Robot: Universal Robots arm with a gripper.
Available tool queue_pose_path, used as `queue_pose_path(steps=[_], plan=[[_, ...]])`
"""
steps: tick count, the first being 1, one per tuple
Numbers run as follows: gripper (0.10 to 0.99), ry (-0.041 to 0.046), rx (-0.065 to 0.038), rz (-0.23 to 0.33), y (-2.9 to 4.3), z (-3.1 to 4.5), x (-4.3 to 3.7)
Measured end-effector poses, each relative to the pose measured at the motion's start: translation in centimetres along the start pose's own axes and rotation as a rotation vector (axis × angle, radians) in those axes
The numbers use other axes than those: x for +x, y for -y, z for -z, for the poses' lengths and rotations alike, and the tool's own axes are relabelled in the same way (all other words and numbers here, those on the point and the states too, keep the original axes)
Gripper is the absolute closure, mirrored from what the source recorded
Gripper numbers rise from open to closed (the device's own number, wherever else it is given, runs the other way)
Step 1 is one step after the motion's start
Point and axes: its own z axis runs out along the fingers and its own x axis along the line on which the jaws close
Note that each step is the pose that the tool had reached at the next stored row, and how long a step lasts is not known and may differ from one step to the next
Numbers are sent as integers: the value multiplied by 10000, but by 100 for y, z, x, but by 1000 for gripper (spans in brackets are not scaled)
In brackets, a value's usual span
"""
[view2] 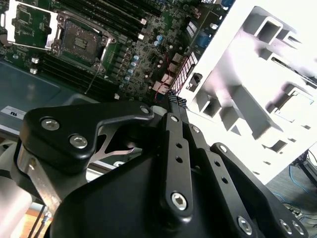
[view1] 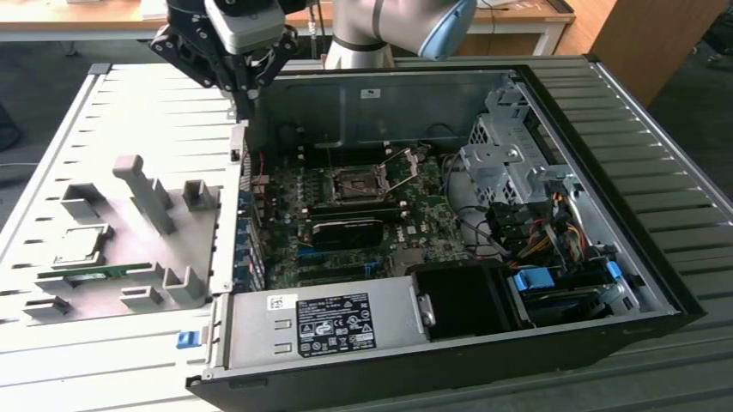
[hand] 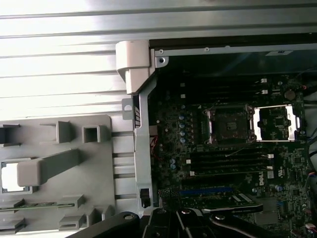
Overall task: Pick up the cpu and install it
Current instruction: 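Reach for the cpu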
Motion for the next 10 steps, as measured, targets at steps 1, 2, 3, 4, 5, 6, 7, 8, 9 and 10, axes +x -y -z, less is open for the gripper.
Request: queue_pose_path(steps=[1,2,3,4,5,6,7,8,9,10], plan=[[980,0,0,0,0,-1,3],[980,0,0,0,0,-1,6],[980,0,0,0,1,-2,10],[980,0,0,0,1,-3,13],[980,0,0,0,1,-4,15],[980,0,0,0,2,-4,18],[980,0,0,-1,2,-5,22],[980,0,0,0,2,-5,24],[980,0,0,0,2,-5,27],[980,0,0,0,2,-6,30]])
